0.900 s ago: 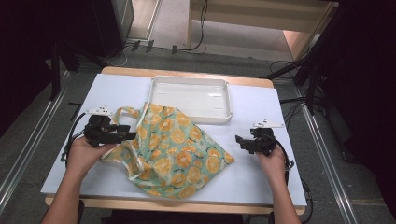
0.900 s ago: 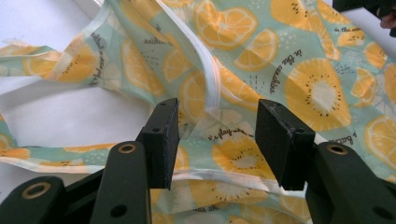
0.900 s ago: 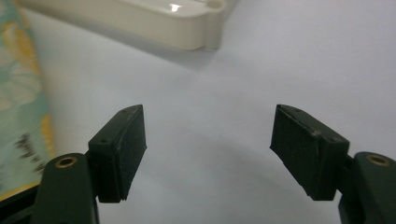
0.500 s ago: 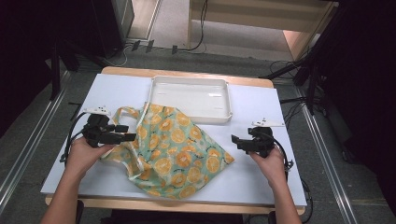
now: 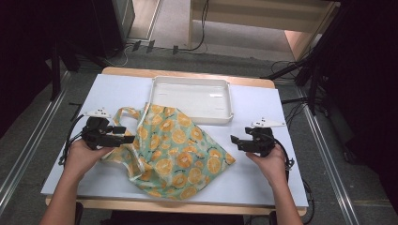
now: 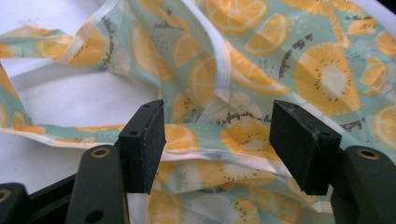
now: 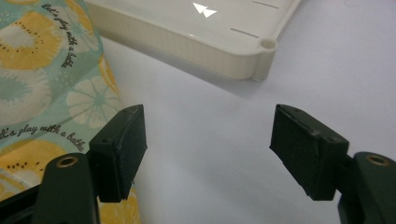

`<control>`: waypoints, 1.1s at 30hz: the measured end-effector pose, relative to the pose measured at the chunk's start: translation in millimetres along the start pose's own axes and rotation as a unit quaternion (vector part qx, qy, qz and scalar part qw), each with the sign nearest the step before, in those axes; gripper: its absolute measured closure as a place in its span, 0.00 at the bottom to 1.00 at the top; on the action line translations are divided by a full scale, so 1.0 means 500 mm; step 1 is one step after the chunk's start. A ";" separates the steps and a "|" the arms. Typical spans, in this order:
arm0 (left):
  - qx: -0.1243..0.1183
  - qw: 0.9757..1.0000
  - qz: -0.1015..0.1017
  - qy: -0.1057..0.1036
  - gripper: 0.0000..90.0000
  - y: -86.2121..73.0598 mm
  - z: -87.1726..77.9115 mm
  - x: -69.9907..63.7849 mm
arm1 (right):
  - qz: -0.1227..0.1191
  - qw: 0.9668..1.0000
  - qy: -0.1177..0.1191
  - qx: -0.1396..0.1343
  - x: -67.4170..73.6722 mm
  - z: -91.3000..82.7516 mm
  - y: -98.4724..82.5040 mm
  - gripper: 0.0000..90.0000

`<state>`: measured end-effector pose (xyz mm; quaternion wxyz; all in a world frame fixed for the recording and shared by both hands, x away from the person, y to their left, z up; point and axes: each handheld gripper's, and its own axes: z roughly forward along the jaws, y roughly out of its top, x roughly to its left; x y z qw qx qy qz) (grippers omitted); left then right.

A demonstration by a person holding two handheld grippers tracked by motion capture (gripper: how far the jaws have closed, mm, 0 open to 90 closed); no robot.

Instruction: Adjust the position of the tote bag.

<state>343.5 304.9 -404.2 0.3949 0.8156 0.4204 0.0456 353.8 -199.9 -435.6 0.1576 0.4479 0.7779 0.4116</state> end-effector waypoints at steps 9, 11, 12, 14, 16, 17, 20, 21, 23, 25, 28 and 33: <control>0.003 1.000 0.009 -0.009 0.37 0.007 0.003 -0.008 | -0.001 1.000 0.001 -0.011 0.005 -0.013 0.004 0.45; 0.004 1.000 0.009 -0.010 0.36 0.010 0.006 -0.009 | -0.003 1.000 0.001 -0.006 0.005 -0.012 0.002 0.45; 0.005 1.000 0.010 -0.011 0.35 0.011 0.007 -0.009 | -0.003 1.000 0.000 -0.003 0.005 -0.011 0.001 0.45; 0.005 1.000 0.010 -0.012 0.35 0.014 0.007 -0.010 | -0.003 1.000 -0.001 -0.001 0.006 -0.011 -0.001 0.45; 0.005 1.000 0.010 -0.013 0.34 0.016 0.007 -0.011 | -0.007 1.000 -0.004 0.002 0.006 -0.011 -0.003 0.45; 0.004 1.000 0.011 -0.014 0.34 0.021 0.006 -0.013 | -0.007 1.000 -0.005 0.002 0.007 -0.011 -0.004 0.45; 0.004 1.000 0.019 -0.014 0.34 0.035 0.005 -0.021 | -0.007 1.000 -0.007 0.005 0.007 -0.011 -0.007 0.44; 0.002 1.000 0.021 -0.015 0.34 0.039 0.004 -0.022 | -0.008 1.000 -0.008 0.007 0.007 -0.010 -0.008 0.44; -0.003 1.000 0.015 -0.020 0.33 0.044 0.006 -0.022 | -0.008 1.000 -0.012 0.009 0.008 -0.010 -0.009 0.44; -0.003 1.000 0.007 -0.022 0.33 0.050 0.011 -0.017 | -0.008 1.000 -0.013 0.009 0.009 -0.012 -0.010 0.44; -0.009 1.000 -0.006 -0.022 0.33 0.060 0.024 -0.007 | -0.011 1.000 -0.016 0.009 0.011 -0.012 -0.011 0.44; -0.008 1.000 -0.017 -0.008 0.35 0.061 0.040 0.005 | -0.017 1.000 -0.019 0.012 0.014 -0.011 -0.012 0.43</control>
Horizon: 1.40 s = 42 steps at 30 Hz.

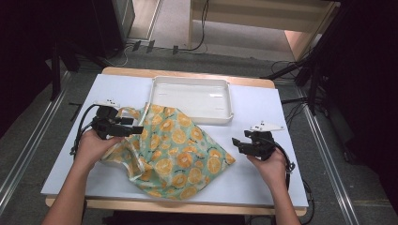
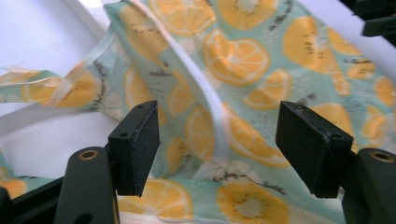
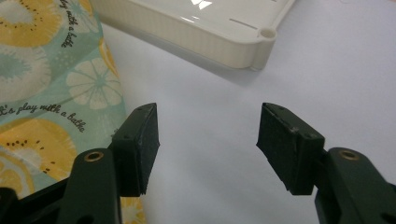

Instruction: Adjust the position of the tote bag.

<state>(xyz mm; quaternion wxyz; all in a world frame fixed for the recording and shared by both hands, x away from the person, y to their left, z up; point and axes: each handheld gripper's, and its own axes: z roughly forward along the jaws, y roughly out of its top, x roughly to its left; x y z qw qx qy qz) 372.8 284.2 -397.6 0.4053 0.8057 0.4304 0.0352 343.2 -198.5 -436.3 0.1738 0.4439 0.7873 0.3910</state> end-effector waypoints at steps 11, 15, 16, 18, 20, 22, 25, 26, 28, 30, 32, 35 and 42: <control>0.047 0.999 -0.003 0.020 0.32 -0.017 0.048 0.007 | -0.009 1.000 -0.004 0.005 0.006 0.005 -0.002 0.43; 0.052 0.998 -0.012 0.021 0.31 -0.035 0.064 0.020 | -0.010 1.000 -0.004 0.006 0.008 0.006 -0.003 0.43; 0.051 0.998 -0.013 0.022 0.30 -0.039 0.067 0.022 | -0.010 1.000 -0.005 0.006 0.008 0.006 -0.003 0.43; 0.051 0.998 -0.016 0.017 0.30 -0.045 0.072 0.025 | -0.009 1.000 -0.004 0.007 0.008 0.006 -0.003 0.43; 0.054 0.998 -0.017 0.021 0.29 -0.050 0.074 0.028 | -0.010 1.000 -0.004 0.006 0.008 0.006 -0.004 0.43; 0.053 0.998 -0.020 0.020 0.28 -0.052 0.075 0.030 | -0.010 1.000 -0.003 0.005 0.008 0.006 -0.004 0.43; 0.059 0.998 -0.022 0.022 0.28 -0.061 0.083 0.036 | -0.013 1.000 -0.004 0.004 0.008 0.008 -0.002 0.43; 0.060 0.998 -0.017 0.025 0.28 -0.062 0.085 0.034 | -0.013 1.000 -0.003 0.004 0.009 0.009 -0.001 0.43; 0.059 0.998 -0.012 0.028 0.29 -0.062 0.086 0.032 | -0.013 1.000 -0.003 0.004 0.009 0.009 -0.001 0.43; 0.059 0.998 -0.001 0.029 0.31 -0.064 0.088 0.027 | -0.015 1.000 -0.002 0.003 0.010 0.012 0.000 0.43; 0.059 0.998 0.005 0.034 0.35 -0.065 0.088 0.026 | -0.016 1.000 -0.002 0.004 0.011 0.013 0.000 0.43; 0.055 0.998 0.002 0.033 0.44 -0.068 0.088 0.024 | -0.018 1.000 -0.002 0.004 0.012 0.013 0.001 0.43; 0.067 0.997 0.006 0.039 0.63 -0.067 0.088 0.016 | -0.020 1.000 -0.004 0.006 0.012 0.014 0.000 0.43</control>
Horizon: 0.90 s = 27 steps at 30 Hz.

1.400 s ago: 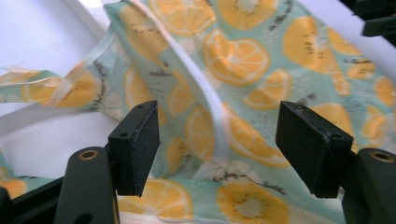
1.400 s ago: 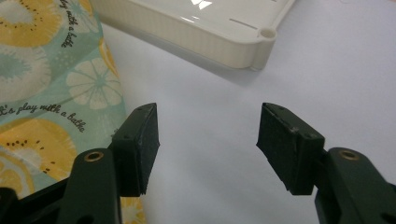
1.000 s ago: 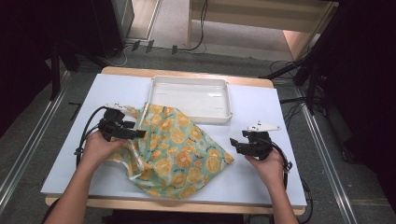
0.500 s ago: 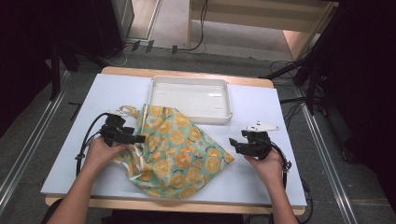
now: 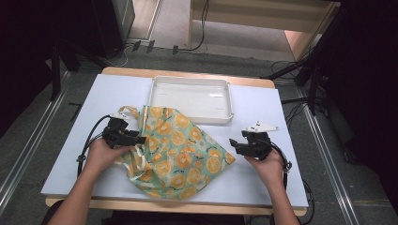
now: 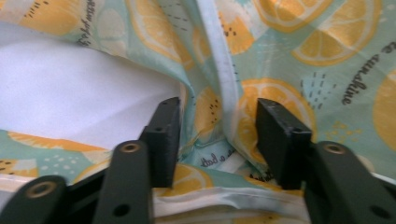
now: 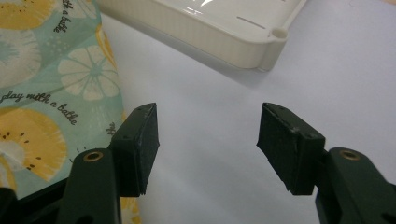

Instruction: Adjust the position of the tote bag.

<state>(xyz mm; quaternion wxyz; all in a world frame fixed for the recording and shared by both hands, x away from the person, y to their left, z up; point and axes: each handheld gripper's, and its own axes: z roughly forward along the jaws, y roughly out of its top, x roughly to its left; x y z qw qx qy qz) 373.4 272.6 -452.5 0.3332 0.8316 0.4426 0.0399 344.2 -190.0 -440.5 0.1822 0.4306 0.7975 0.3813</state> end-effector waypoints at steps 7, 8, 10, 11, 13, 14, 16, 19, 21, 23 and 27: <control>0.006 1.000 -0.005 0.010 0.83 0.001 0.001 0.001 | -0.003 1.000 0.002 -0.005 0.002 0.000 0.001 0.43; 0.009 1.000 -0.002 0.010 0.87 0.002 0.001 0.000 | -0.003 1.000 0.003 -0.006 0.003 0.000 0.001 0.43; 0.015 1.000 0.002 0.005 0.93 0.003 0.002 -0.001 | -0.003 1.000 0.004 -0.009 0.003 0.000 0.001 0.43; 0.015 1.000 0.002 0.005 0.94 0.003 0.002 -0.001 | 0.000 1.000 0.005 -0.009 0.003 0.000 0.002 0.43; 0.022 1.000 0.005 0.003 0.97 0.004 0.002 -0.002 | 0.002 1.000 0.006 -0.011 0.003 0.000 0.002 0.43; 0.028 1.000 0.011 0.004 0.98 0.006 0.001 -0.004 | 0.006 1.000 0.009 -0.016 0.003 -0.003 0.003 0.44; 0.030 0.999 0.012 0.001 1.00 0.007 0.001 -0.004 | 0.007 1.000 0.014 -0.021 0.003 -0.005 0.004 0.46; 0.024 1.000 0.010 -0.011 1.00 0.009 -0.009 -0.006 | 0.008 1.000 0.020 -0.023 0.004 -0.006 0.004 0.48; 0.022 1.000 0.012 -0.010 1.00 0.011 -0.014 -0.006 | 0.008 0.999 0.023 -0.023 0.004 -0.006 0.004 0.49; 0.008 1.000 -0.001 -0.026 1.00 0.013 -0.028 -0.005 | 0.009 0.999 0.028 -0.022 0.004 -0.005 0.005 0.50; -0.012 0.999 -0.006 -0.049 1.00 0.019 -0.052 -0.010 | 0.009 0.999 0.038 -0.022 0.005 -0.004 0.007 0.50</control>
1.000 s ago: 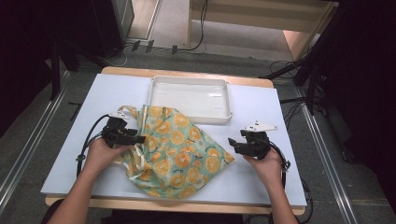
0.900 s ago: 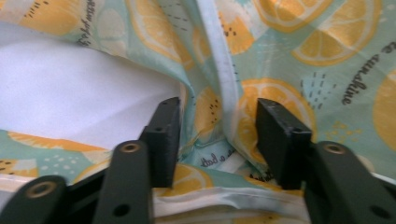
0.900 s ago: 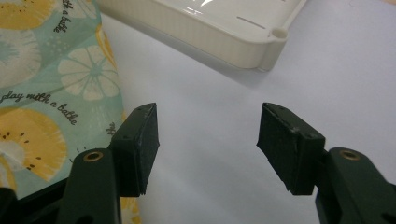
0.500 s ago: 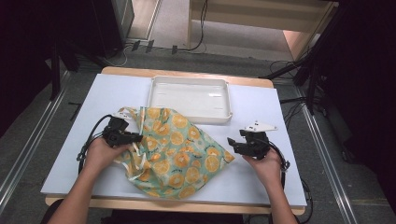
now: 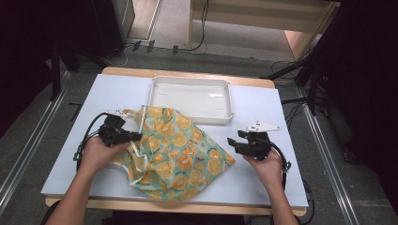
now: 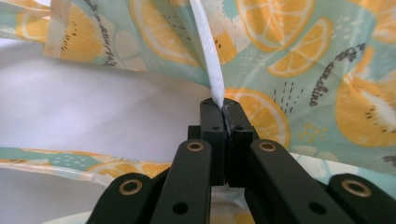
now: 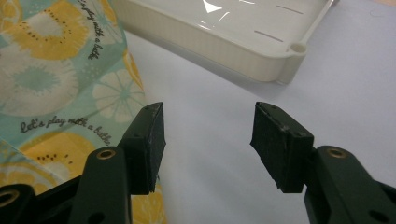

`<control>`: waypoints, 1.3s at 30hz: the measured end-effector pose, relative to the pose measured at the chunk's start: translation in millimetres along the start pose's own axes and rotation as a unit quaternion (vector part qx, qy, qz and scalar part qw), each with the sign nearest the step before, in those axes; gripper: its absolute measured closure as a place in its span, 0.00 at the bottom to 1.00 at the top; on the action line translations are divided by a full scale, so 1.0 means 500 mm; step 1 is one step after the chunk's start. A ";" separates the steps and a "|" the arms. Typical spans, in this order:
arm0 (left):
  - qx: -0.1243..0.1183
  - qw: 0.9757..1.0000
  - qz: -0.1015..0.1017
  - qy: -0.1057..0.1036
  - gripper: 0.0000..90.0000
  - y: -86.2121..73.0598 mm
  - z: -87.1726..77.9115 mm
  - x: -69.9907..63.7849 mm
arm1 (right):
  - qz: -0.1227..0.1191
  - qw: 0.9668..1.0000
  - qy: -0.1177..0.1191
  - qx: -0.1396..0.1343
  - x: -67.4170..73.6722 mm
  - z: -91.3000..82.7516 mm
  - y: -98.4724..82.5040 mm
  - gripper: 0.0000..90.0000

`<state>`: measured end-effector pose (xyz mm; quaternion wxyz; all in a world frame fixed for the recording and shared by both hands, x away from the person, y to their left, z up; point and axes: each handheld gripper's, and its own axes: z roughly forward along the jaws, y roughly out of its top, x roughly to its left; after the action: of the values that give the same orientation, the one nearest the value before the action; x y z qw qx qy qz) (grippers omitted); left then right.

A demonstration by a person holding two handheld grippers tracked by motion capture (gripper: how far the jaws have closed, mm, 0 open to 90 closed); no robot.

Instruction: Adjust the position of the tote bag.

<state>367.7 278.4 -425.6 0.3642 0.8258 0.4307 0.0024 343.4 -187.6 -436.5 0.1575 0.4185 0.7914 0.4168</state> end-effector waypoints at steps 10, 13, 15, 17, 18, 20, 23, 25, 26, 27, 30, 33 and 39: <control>-0.021 0.999 0.013 -0.033 1.00 0.024 -0.036 -0.044 | -0.009 1.000 0.012 -0.008 0.014 -0.006 0.007 0.51; -0.028 0.998 0.024 -0.050 1.00 0.039 -0.042 -0.065 | -0.008 1.000 0.016 -0.016 0.015 -0.012 0.011 0.52; -0.029 0.997 0.033 -0.061 1.00 0.049 -0.046 -0.078 | -0.008 1.000 0.020 -0.018 0.015 -0.013 0.014 0.53; -0.034 0.996 0.036 -0.068 1.00 0.058 -0.052 -0.090 | -0.008 0.999 0.024 -0.019 0.018 -0.012 0.016 0.53; -0.034 0.996 0.042 -0.069 1.00 0.063 -0.055 -0.095 | -0.010 0.999 0.025 -0.020 0.020 -0.011 0.017 0.53; -0.039 0.996 0.044 -0.074 1.00 0.071 -0.060 -0.105 | -0.015 0.999 0.028 -0.020 0.024 -0.011 0.020 0.53; -0.040 0.994 0.052 -0.083 1.00 0.082 -0.062 -0.119 | -0.020 0.999 0.032 -0.022 0.030 -0.011 0.023 0.53; -0.037 0.994 0.058 -0.083 1.00 0.087 -0.061 -0.129 | -0.020 0.999 0.037 -0.022 0.034 -0.011 0.026 0.54; -0.036 0.994 0.061 -0.084 1.00 0.091 -0.060 -0.138 | -0.020 0.999 0.037 -0.023 0.035 -0.011 0.026 0.54; -0.035 0.994 0.065 -0.085 1.00 0.094 -0.060 -0.144 | -0.021 0.999 0.039 -0.023 0.038 -0.011 0.028 0.54; -0.034 0.993 0.072 -0.090 1.00 0.100 -0.060 -0.157 | -0.022 0.999 0.042 -0.022 0.040 -0.011 0.030 0.55; -0.034 0.991 0.081 -0.096 1.00 0.109 -0.058 -0.177 | -0.020 0.998 0.045 -0.025 0.042 -0.011 0.033 0.55; -0.037 0.987 0.103 -0.119 1.00 0.127 -0.041 -0.220 | -0.020 0.999 0.043 -0.027 0.039 -0.013 0.033 0.55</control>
<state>337.0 189.2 -338.4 0.4409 0.8460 0.2968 -0.0427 336.7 -170.6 -417.5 0.1427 0.3797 0.7943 0.4522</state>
